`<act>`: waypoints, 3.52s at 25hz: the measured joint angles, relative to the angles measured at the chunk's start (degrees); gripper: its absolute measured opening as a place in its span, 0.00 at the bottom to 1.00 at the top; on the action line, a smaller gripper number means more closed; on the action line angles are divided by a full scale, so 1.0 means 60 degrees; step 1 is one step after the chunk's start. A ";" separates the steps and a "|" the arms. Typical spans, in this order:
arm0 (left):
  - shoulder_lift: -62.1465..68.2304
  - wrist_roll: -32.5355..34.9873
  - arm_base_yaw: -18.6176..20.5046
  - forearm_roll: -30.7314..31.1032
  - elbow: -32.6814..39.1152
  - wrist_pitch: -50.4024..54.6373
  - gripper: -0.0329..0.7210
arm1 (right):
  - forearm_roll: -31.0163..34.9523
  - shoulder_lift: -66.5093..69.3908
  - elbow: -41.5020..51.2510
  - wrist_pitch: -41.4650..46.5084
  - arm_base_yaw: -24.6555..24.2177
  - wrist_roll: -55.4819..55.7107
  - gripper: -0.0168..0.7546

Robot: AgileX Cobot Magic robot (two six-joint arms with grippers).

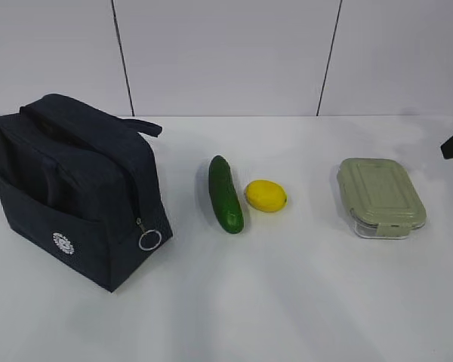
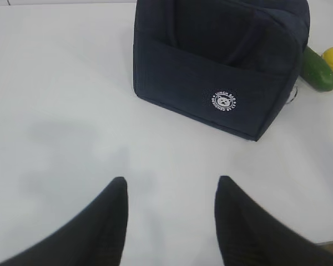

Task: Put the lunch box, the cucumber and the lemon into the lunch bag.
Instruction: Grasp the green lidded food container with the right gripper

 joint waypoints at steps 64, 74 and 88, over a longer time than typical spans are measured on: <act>0.0000 -0.0052 -0.0023 -0.0053 0.0000 0.0000 0.53 | 0.5105 0.2439 0.1216 -0.0313 -0.0893 -0.2879 0.76; 0.0000 -0.0052 -0.0023 -0.0053 0.0000 0.0000 0.53 | 0.5621 0.2439 0.1216 -0.0313 -0.0880 -0.2857 0.75; 0.0000 -0.0052 -0.0023 -0.0053 0.0000 0.0000 0.53 | 0.4227 0.2439 0.1216 -0.0313 -0.0504 -0.2984 0.75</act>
